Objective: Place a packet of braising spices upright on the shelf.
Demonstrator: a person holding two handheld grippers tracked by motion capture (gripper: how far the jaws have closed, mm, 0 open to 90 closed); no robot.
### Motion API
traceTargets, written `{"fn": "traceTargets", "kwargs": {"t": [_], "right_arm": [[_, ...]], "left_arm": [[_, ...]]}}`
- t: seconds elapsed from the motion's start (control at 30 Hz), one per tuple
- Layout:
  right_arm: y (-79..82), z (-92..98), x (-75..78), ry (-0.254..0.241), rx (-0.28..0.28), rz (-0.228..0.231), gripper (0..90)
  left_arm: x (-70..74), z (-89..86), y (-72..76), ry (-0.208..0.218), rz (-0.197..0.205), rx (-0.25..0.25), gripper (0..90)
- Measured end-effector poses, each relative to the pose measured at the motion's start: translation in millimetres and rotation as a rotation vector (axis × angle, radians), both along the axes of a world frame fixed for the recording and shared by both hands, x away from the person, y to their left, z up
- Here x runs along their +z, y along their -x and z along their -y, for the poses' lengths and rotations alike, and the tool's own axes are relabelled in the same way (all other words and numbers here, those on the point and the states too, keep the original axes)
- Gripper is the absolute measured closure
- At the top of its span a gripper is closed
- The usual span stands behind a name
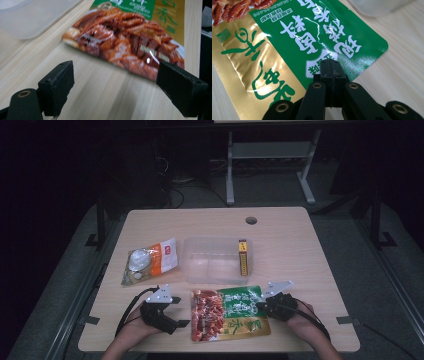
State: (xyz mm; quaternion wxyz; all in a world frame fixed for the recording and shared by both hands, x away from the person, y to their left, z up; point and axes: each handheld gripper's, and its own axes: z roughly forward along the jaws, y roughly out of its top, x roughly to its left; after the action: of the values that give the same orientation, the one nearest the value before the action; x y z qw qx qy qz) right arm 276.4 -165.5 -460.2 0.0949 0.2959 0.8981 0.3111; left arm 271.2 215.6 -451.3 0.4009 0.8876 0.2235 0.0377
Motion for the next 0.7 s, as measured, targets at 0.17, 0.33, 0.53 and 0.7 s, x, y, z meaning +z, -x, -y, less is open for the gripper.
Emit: {"fn": "traceTargets", "kwargs": {"t": [0.17, 0.33, 0.53, 0.7], "right_arm": [[-2.5, -14.4, -0.1, -0.004, 0.027, 0.0, 90.0], [-3.9, -25.9, -0.6, -0.017, 0.049, -0.002, 90.0], [-3.5, -19.8, 4.8, -0.053, 0.057, 0.016, 85.4], [-4.1, -3.9, 14.6, -0.146, -0.006, 0.013, 60.0]], "left_arm": [[0.4, 0.0, 0.1, 0.01, 0.005, -0.005, 14.2], [0.3, 0.9, 0.1, 0.029, -0.001, 0.0, 14.1], [3.3, 2.7, -1.9, 0.006, 0.018, -0.019, 14.0], [11.7, 6.4, -10.7, 0.013, 0.036, -0.038, 13.9]]}}
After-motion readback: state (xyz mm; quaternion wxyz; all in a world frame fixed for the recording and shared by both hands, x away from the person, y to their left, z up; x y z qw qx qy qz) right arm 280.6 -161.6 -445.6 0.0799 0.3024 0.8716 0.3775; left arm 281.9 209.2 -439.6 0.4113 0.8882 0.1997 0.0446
